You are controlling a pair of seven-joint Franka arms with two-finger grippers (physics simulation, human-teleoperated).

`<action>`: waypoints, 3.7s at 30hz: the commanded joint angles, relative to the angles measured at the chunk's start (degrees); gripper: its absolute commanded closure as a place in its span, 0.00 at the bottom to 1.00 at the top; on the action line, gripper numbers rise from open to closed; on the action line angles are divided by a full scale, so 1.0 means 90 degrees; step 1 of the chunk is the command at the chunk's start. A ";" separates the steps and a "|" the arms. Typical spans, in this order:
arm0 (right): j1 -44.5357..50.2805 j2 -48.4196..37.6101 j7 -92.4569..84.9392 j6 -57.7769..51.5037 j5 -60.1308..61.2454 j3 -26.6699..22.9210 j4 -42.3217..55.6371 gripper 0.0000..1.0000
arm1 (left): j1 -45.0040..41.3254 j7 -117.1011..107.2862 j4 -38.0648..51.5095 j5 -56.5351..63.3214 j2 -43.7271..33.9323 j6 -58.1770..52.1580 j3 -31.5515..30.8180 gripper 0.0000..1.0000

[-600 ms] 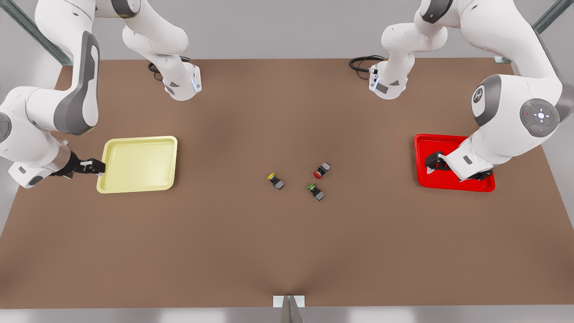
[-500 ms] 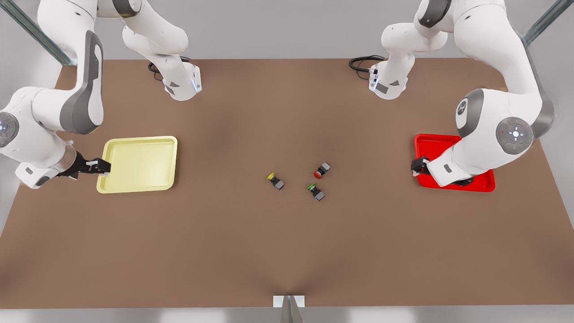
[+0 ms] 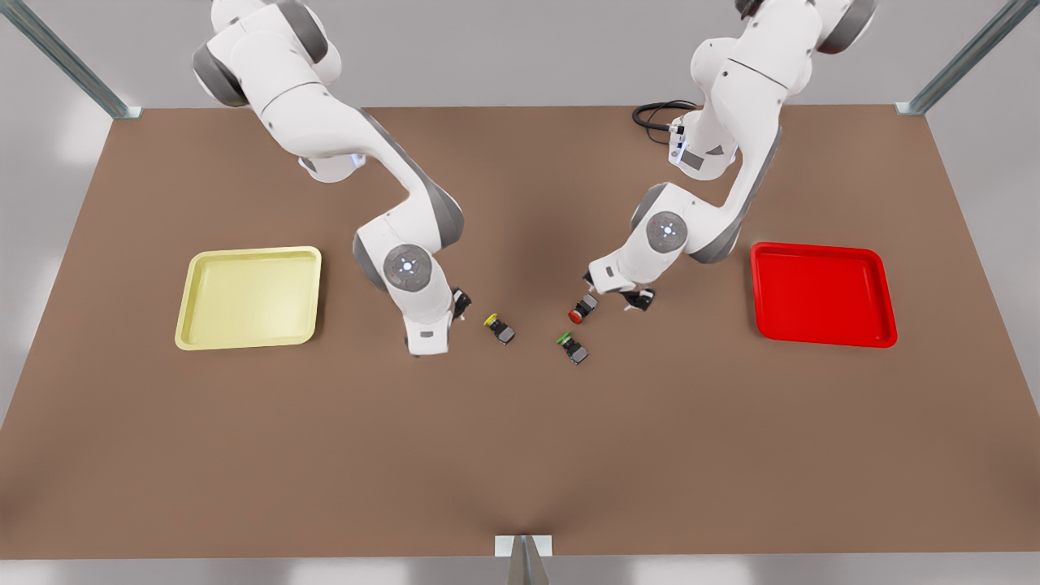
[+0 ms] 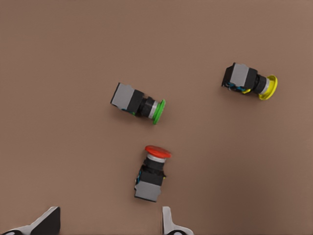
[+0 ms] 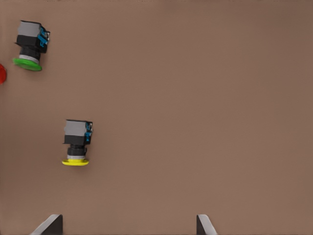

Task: Place the switches on the corresponding trays according to their colors

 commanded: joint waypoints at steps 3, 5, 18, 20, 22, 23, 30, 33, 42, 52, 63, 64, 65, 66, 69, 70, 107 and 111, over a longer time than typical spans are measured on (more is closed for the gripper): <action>0.0227 0.0455 0.0265 0.0003 0.0034 -0.0011 0.0384 0.00 | -0.0285 -0.0121 -0.0105 -0.0012 0.0306 0.0506 -0.0001 0.00; 0.0471 0.0739 0.0891 0.0364 0.0307 -0.0040 0.0413 0.00 | -0.0373 -0.0121 -0.0115 -0.0012 0.0521 0.0653 0.0009 0.00; 0.1135 0.2096 0.1311 0.0941 0.0248 -0.0060 0.1087 0.00 | -0.0392 -0.0072 -0.0027 0.0281 0.1371 0.0936 0.0087 0.00; 0.1164 0.2106 0.1379 0.0999 0.0190 -0.0060 0.1039 0.00 | -0.0392 -0.0072 -0.0017 0.0281 0.1390 0.0936 0.0087 0.00; 0.1213 0.2213 0.1652 0.1009 0.0170 -0.0060 0.1009 0.00 | -0.0392 -0.0082 -0.0017 0.0281 0.1400 0.0936 0.0097 0.07; 0.1223 0.2253 0.1721 0.1019 0.0073 -0.0060 0.1009 0.00 | -0.0392 -0.0082 0.0022 0.0281 0.1449 0.0946 0.0126 0.07; 0.1262 0.2340 0.1887 0.1185 -0.0005 -0.0148 0.0950 0.14 | -0.0383 0.0016 0.0071 0.0750 0.1498 0.1073 0.0194 0.26; 0.1291 0.2389 0.1916 0.1175 0.0004 -0.0206 0.0931 0.20 | -0.0383 0.0016 0.0071 0.0750 0.1498 0.1073 0.0194 0.31; 0.1360 0.2419 0.2033 0.1146 -0.0005 -0.0216 0.0941 0.40 | -0.0383 0.0016 0.0071 0.0750 0.1498 0.1053 0.0194 0.40; 0.1369 0.2409 0.2043 0.1136 -0.0005 -0.0255 0.0921 0.47 | -0.0383 0.0006 0.0080 0.0750 0.1507 0.1024 0.0214 0.43; 0.1311 0.2019 0.2033 0.1077 0.0014 -0.0314 0.0697 0.50 | -0.0383 0.0006 0.0178 0.0750 0.1458 0.0839 0.0214 0.45; 0.1253 0.1901 0.2024 0.1068 0.0004 -0.0324 0.0609 0.50 | -0.0383 0.0006 0.0178 0.0750 0.1459 0.0848 0.0214 0.45; 0.1164 0.1755 0.2014 0.1048 0.0004 -0.0314 0.0492 0.50 | -0.0383 0.0006 0.0178 0.0750 0.1478 0.0848 0.0214 0.45; 0.1047 0.1667 0.1985 0.1029 -0.0005 -0.0324 0.0404 0.50 | -0.0383 0.0006 0.0178 0.0750 0.1478 0.0858 0.0223 0.45; 0.0471 0.1023 0.1897 0.1038 -0.0201 -0.0314 -0.0221 0.50 | -0.0383 0.0006 0.0178 0.0750 0.1488 0.0868 0.0214 0.45; 0.0257 0.0750 0.1770 0.1038 -0.0201 -0.0304 -0.0484 0.50 | -0.0392 0.0006 0.0188 0.0750 0.1498 0.0868 0.0214 0.45; -0.2947 -0.2542 -0.0818 0.0804 -0.1900 -0.0734 -0.4421 0.00 | -0.0344 0.7242 0.0139 0.0642 -0.0309 -0.1505 0.5057 0.46; -0.2908 -0.2562 -0.0750 -0.0542 -0.0807 -0.0548 -0.2576 0.00 | -0.0256 0.8053 0.0032 0.0642 -0.0094 -0.1505 0.5683 0.46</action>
